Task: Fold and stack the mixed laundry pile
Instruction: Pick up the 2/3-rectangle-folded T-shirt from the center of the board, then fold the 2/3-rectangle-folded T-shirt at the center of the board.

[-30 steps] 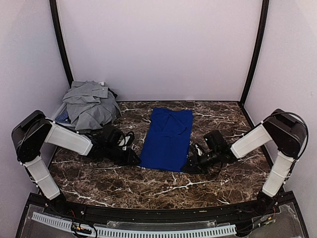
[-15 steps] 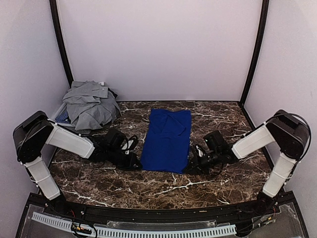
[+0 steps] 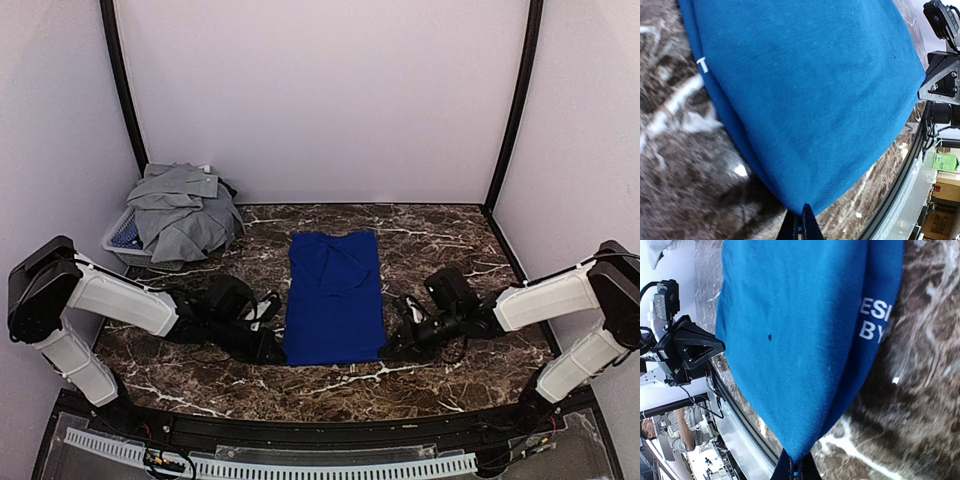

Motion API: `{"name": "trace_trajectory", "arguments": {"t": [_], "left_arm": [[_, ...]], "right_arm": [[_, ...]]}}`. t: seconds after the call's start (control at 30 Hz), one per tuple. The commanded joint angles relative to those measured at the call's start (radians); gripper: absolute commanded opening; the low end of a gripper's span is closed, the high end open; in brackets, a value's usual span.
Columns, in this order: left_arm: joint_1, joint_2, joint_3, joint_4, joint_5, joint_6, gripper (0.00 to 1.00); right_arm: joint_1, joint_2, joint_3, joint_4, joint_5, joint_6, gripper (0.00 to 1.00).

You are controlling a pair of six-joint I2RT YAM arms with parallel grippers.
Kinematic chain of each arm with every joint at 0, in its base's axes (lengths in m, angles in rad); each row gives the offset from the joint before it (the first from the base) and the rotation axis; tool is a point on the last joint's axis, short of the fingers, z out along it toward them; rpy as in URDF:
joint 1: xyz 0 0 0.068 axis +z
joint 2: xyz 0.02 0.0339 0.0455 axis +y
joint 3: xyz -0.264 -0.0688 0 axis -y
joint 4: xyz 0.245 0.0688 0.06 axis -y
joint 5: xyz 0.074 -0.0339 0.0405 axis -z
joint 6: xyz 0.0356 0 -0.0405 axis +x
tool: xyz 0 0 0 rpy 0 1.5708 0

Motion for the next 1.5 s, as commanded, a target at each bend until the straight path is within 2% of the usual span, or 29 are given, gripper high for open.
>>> {"name": "trace_trajectory", "arguments": {"t": [0.0, 0.13, 0.27, 0.5, 0.77, 0.97, 1.13, 1.3, 1.47], "left_arm": [[-0.023, -0.083, -0.012, -0.085, 0.015, -0.024, 0.0], [-0.022, -0.146, 0.027, -0.158, -0.018, -0.026, 0.0], [-0.001, -0.159, 0.11, -0.226, -0.047, -0.006, 0.0], [0.146, -0.109, 0.236, -0.26, -0.038, 0.05, 0.0], [0.252, 0.105, 0.487, -0.274, -0.011, 0.14, 0.0], [0.31, 0.288, 0.67, -0.243, -0.021, 0.161, 0.0], [0.326, 0.45, 0.787, -0.229, -0.021, 0.166, 0.0], [0.325, 0.564, 0.818, -0.214, -0.013, 0.158, 0.0], [0.324, 0.55, 0.734, -0.219, -0.015, 0.151, 0.0]], "right_arm": [[0.024, -0.111, -0.023, -0.068, 0.02, 0.02, 0.0], [0.022, -0.177, 0.023, -0.174, 0.055, 0.001, 0.0], [-0.022, -0.171, 0.095, -0.247, 0.081, -0.049, 0.0], [-0.151, -0.065, 0.235, -0.258, 0.034, -0.138, 0.0], [-0.267, 0.187, 0.535, -0.328, -0.001, -0.286, 0.0], [-0.337, 0.368, 0.724, -0.334, -0.011, -0.326, 0.0], [-0.35, 0.537, 0.843, -0.31, -0.014, -0.341, 0.0], [-0.348, 0.676, 0.866, -0.273, -0.021, -0.345, 0.0], [-0.321, 0.652, 0.752, -0.209, -0.037, -0.324, 0.0]]}}
